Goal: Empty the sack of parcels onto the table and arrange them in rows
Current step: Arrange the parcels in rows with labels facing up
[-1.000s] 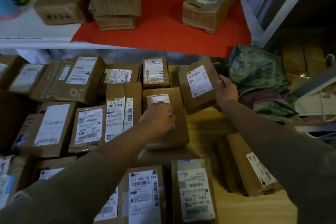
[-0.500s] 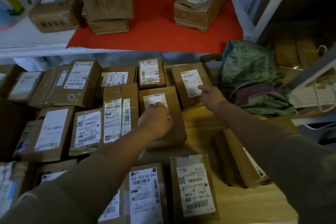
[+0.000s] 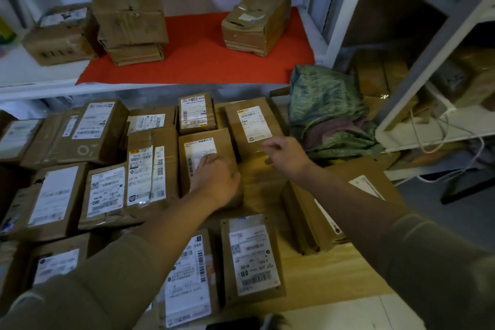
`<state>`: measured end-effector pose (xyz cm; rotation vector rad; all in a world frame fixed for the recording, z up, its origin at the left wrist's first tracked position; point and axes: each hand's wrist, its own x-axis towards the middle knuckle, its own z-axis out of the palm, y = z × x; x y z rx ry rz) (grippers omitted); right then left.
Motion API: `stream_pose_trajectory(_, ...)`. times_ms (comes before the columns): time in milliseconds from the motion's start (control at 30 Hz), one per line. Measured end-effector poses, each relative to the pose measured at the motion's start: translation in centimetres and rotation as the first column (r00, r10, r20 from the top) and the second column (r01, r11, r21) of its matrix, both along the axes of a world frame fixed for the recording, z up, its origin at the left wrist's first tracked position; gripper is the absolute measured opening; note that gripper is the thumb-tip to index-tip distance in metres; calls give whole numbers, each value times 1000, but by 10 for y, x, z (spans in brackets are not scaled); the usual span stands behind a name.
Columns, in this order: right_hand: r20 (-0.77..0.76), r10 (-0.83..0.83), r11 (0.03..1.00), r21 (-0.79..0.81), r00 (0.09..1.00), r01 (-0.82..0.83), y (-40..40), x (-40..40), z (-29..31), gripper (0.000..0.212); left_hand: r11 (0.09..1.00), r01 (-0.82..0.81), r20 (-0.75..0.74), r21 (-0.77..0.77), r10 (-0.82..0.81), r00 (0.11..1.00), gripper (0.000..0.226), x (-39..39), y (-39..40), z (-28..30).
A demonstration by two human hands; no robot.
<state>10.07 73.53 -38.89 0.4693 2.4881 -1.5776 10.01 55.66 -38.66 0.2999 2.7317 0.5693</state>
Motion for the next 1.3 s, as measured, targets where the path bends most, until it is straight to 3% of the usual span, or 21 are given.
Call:
stream_pose_trajectory(200,-63,-71,997,-33,995,69,25,37,6,18,995,-25,68,95,19,998,46,34,46,8)
stream_pose_trajectory(367,-103,-134,991,12,986,136,50,63,6,16,988,-48,177,146,22,984,40,61,68,6)
stream_pose_trajectory(567,-178,-208,906,337,962,258,85,91,3,25,973,-74,311,218,2,950,32,84,88,10)
stream_pose_trajectory(667,-79,-322,778,546,943,311,104,104,1,40,964,-95,368,248,-3,930,26,91,97,5)
stream_pose_trajectory(733,13,-385,747,593,923,303,116,112,-1,57,956,-112,409,273,-10,913,26,95,103,-1)
stream_pose_trajectory(833,175,-442,779,561,880,280,130,122,-10,79,941,-154,471,303,-7,882,31,105,113,-2)
stream_pose_trajectory(900,253,-443,826,487,860,283,133,128,-15,81,933,-183,471,309,17,882,34,110,117,-1)
stream_pose_trajectory(1033,220,-466,817,479,857,321,135,138,-20,73,919,-248,477,305,78,876,31,110,118,-4)
stream_pose_trajectory(1133,257,-515,809,462,818,364,144,146,-23,81,917,-278,464,286,122,877,27,105,116,-9)
stream_pose_trajectory(1300,269,-423,859,424,865,288,154,165,-25,89,905,-256,426,341,94,900,17,102,120,-12)
